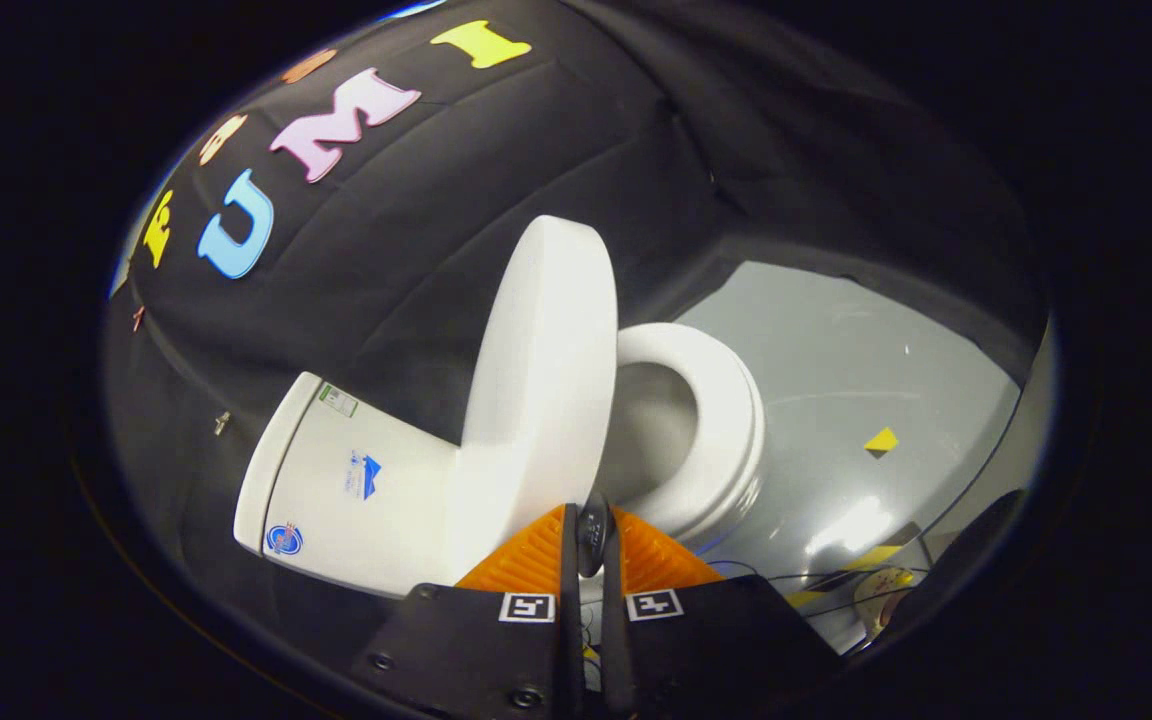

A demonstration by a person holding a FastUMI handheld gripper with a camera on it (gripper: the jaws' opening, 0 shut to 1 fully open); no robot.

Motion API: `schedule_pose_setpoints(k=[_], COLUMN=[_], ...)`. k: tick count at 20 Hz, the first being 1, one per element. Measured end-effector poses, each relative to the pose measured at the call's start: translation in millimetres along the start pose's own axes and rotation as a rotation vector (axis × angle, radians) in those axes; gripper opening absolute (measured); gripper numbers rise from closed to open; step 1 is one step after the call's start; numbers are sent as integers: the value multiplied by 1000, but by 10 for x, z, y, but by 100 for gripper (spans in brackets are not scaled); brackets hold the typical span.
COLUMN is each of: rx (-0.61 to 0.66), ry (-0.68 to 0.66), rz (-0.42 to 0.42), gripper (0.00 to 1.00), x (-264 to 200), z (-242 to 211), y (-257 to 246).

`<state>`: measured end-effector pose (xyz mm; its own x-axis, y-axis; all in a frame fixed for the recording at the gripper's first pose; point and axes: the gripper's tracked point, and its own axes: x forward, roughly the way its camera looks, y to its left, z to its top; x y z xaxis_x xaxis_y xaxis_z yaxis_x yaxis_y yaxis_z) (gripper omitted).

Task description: Open the toilet lid.

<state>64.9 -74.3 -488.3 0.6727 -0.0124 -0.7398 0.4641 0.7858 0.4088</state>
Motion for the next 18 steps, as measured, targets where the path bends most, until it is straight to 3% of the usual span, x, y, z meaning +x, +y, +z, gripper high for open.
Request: schedule_pose_setpoints(k=[9,18], rx=[-219,-417], ry=[-80,-147], rz=[-31,66], gripper=[12,11], x=[-284,-478], z=[41,-131], y=[754,1753])
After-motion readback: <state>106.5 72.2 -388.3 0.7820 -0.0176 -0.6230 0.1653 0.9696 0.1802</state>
